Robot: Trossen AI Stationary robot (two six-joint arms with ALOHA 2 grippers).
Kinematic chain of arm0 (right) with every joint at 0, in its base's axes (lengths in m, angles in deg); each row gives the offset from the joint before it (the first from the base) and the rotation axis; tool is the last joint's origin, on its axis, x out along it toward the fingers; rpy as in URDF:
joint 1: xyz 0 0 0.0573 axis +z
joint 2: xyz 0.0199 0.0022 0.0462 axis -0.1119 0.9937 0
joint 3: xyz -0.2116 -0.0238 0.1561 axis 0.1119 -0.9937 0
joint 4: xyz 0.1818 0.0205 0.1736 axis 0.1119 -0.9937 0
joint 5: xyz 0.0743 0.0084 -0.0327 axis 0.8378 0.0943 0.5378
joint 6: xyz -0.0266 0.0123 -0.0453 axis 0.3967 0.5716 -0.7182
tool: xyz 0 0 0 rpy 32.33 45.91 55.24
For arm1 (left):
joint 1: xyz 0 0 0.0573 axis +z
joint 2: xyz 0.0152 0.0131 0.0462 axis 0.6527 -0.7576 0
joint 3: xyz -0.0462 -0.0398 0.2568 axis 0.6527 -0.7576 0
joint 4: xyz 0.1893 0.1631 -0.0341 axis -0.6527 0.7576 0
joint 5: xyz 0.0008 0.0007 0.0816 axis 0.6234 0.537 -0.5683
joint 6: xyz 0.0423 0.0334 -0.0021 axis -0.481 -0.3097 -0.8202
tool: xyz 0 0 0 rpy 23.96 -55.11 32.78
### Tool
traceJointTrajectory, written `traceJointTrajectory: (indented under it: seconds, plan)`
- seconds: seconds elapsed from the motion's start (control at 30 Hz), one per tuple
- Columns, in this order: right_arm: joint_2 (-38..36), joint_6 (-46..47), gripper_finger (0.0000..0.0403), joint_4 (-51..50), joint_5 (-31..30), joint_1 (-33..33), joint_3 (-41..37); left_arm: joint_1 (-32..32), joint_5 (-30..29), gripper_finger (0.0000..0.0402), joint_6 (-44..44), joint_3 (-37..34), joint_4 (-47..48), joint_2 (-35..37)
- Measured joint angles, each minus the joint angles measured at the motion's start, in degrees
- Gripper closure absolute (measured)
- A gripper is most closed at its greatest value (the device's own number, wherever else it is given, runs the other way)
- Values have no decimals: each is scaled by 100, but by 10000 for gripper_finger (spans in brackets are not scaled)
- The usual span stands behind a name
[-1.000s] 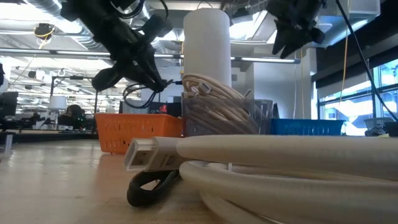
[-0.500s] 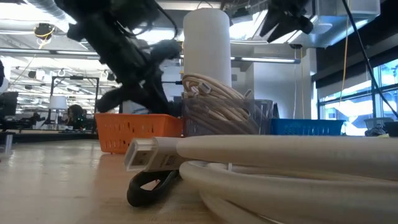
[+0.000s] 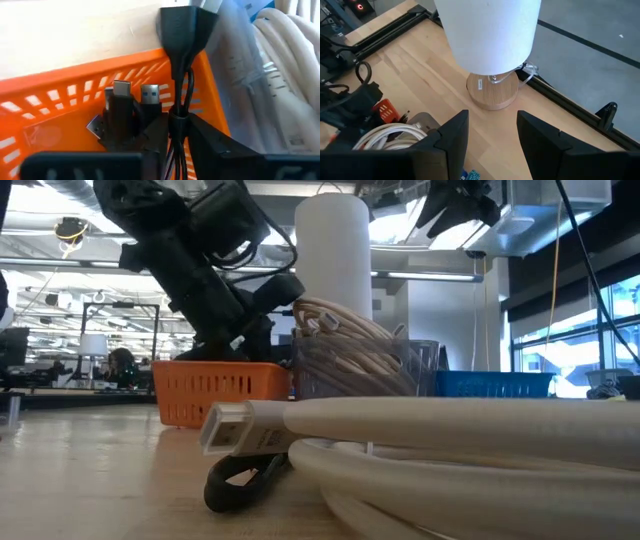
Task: Pick & Place USB Port
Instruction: Put the black charger cable into the orange bin, then put the black and white charger cable into the blue bin
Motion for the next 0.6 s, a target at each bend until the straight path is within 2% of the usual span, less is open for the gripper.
traceJointTrajectory:
  seconds: [0.33, 0.6]
  plan:
    - [0, -2, 233, -152, 1, 0, 0, 4, 1, 258, -623, -9, -65, 842]
    - [0, 100, 233, -464, 53, 16, 0, -155, 16, 239, -778, -9, 475, 2267]
